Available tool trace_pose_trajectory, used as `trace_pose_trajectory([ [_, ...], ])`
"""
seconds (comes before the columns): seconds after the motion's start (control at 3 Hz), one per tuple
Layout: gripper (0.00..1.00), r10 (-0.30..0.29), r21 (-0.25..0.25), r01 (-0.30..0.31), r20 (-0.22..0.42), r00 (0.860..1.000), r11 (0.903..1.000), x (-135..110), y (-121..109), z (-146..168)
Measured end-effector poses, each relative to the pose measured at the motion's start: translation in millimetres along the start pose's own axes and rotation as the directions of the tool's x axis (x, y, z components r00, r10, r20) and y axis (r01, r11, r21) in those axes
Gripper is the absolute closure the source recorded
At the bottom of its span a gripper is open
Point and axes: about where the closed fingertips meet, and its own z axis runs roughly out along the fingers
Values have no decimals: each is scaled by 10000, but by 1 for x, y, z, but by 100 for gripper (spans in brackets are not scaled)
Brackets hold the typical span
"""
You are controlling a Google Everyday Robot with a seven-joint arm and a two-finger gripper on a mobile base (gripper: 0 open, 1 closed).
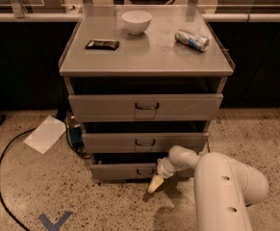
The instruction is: Open bottom drawer
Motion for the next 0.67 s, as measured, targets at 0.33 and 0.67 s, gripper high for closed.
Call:
trace_pose_trajectory([
  [0.33, 0, 32, -524, -42, -201, 9998, 9986, 3, 13, 14],
  [0.67, 0, 32, -524, -42, -201, 9998, 9986, 2, 13, 12],
])
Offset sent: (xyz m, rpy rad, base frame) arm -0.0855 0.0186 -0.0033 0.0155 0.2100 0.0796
